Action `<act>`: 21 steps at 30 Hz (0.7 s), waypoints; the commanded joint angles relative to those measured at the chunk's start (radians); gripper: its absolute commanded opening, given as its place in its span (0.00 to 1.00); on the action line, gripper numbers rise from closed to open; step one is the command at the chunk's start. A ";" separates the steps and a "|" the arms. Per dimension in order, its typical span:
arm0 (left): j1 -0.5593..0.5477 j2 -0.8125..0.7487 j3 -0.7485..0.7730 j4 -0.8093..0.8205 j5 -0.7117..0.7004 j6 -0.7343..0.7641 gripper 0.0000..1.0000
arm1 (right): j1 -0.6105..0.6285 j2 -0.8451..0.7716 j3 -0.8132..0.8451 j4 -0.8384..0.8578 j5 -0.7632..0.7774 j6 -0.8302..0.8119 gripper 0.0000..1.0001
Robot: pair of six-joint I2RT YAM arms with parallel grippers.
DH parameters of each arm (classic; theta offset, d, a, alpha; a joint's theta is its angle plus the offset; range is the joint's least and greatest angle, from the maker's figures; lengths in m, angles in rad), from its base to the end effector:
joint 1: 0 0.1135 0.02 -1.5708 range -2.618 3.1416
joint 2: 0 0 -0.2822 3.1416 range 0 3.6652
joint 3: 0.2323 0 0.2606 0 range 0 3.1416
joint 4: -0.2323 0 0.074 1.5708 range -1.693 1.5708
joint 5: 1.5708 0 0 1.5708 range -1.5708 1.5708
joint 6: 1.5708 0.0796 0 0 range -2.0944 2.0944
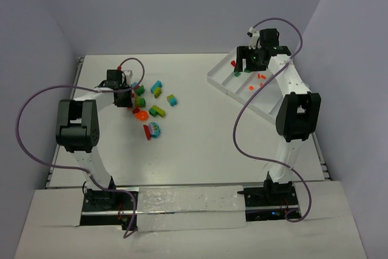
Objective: Sort the legos into containers by color
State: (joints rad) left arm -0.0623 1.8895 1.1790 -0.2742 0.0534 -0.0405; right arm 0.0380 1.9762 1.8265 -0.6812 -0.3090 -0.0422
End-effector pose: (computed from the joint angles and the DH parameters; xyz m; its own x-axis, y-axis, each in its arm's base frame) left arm 0.4236 -0.0307 0.1337 -0.8345 0.0116 -0.5509 0.0579 0.9961 -0.0668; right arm 0.4908 0.0429 0.2837 -0.7272 -0.0679 -0.6831 -0.2720 0.9421 0.1959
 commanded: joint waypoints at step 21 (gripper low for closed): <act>0.038 -0.431 -0.298 0.922 1.107 -1.327 0.00 | 0.493 -0.347 -0.121 0.228 -0.193 -0.056 0.64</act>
State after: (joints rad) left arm -0.0243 1.4545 0.9304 0.2819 1.0718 -1.0063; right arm 0.4732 1.6831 1.6958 -0.5400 -0.5052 -0.1158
